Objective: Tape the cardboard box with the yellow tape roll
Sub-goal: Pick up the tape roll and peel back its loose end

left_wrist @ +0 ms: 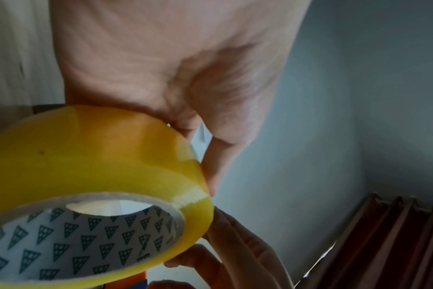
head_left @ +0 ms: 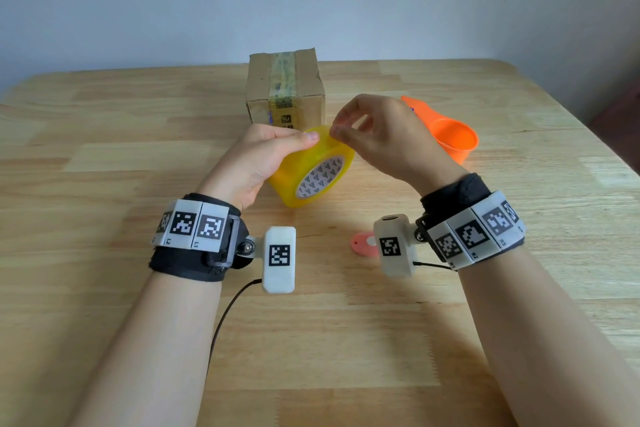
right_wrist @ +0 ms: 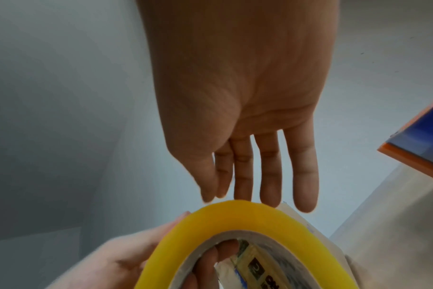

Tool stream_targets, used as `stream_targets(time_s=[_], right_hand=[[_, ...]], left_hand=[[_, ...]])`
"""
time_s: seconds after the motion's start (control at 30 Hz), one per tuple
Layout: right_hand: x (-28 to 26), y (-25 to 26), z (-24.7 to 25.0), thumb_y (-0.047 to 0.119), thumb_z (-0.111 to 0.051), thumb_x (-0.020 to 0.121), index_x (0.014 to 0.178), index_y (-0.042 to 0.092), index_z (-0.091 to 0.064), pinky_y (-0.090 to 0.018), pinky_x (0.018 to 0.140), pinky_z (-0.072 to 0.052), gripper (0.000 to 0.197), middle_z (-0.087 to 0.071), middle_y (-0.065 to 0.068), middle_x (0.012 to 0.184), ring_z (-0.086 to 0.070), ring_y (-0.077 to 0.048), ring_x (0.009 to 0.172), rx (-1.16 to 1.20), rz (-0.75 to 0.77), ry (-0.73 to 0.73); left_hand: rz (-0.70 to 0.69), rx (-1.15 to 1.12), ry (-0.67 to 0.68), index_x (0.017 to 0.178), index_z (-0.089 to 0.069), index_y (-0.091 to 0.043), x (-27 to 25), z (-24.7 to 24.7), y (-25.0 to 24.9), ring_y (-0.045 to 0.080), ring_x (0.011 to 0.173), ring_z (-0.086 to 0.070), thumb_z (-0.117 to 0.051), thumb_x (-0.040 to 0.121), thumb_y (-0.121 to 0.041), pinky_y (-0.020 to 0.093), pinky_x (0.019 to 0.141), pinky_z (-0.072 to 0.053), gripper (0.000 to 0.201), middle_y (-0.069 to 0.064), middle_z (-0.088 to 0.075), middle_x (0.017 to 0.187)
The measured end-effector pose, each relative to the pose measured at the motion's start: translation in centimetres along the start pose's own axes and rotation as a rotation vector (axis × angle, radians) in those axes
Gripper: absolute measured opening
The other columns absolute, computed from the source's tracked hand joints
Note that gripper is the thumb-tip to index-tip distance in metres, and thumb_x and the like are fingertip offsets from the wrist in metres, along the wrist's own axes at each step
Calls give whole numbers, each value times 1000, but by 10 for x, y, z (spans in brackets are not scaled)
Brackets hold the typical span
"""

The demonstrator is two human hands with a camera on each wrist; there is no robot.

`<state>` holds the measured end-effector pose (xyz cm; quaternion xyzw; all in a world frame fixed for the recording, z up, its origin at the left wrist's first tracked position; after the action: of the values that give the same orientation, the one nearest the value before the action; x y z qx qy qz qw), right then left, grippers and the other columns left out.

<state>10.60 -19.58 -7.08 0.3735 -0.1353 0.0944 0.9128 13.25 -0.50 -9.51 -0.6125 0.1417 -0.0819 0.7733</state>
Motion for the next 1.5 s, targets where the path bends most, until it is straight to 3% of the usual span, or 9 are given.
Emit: stream_targets(time_s=[0.07,0.17,0.27,0.47,0.67,0.87,1.07,1.3,1.5], right_hand=[[0,-1,1,33,-76,88,90,24,-70,-15,57,-43,11,-72,11,86,-64,1,65,52,-46,-4],[1,-3,1,26,-80,87,89,19,-72,-23,53,-53,11,-73,5,82,-70,-11,57,155,-110,-32],[1,-5,2,20,-80,88,99,15,-74,-20,50,-52,13,-74,-3,83,-65,-8,51,221,-151,-57],[-1,-8,2,31,-74,91,93,17,-81,-9,40,-38,15,-72,11,77,-59,-1,43,93,-180,-60],[1,-6,0,27,-68,96,95,16,-76,-23,61,-44,14,-62,15,74,-59,-4,64,-2,-180,-55],[0,8,7,34,-61,97,97,23,-70,-40,80,-52,14,-72,5,106,-64,-20,91,-177,-91,-137],[-3,13,8,36,-57,96,97,25,-67,-47,80,-55,14,-74,2,101,-68,-30,96,-285,-44,-148],[-7,25,11,31,-59,97,100,20,-66,-46,74,-54,14,-73,3,95,-66,-29,94,-331,56,-152],[-11,33,16,29,-58,98,99,18,-65,-47,68,-51,13,-68,3,93,-56,-26,99,-400,160,-162]], left_hand=[[4,1,13,91,-86,-23,0,0,0,27,106,-75,-79,76,-43,50,109,-49,26,7,-83,98],[5,16,13,92,-85,-22,-1,-1,-1,25,106,-74,-80,80,-40,50,109,-49,22,5,-83,98],[10,24,0,93,-85,-23,-2,-1,-1,24,105,-74,-80,85,-37,49,108,-51,18,3,-83,97],[14,30,-20,93,-84,-23,-3,-3,-2,25,104,-75,-77,88,-39,48,107,-51,18,4,-83,97],[16,75,85,95,-83,-19,-6,-10,-2,30,100,-76,-77,87,-42,51,105,-52,26,9,-82,97],[4,55,40,90,-84,-19,-8,-15,-10,33,101,-76,-80,72,-51,54,105,-52,37,9,-82,95],[13,123,-4,86,-84,-21,-10,-15,-11,30,95,-77,-82,71,-56,54,101,-55,39,9,-82,91],[44,173,-61,91,-79,-8,-11,-23,-12,27,78,-76,-81,77,-55,43,80,-60,50,12,-80,85],[100,151,-40,105,-74,-2,-11,-30,-10,32,88,-78,-81,78,-55,42,78,-62,60,18,-80,97]])
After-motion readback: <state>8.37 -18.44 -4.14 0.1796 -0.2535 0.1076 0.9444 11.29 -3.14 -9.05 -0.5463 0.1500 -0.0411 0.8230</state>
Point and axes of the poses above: each hand's wrist, its own x-axis towards the middle knuckle, its own z-axis out of the back of the hand, y = z × x, the point moved 3 cm from there along x, towards the middle knuckle
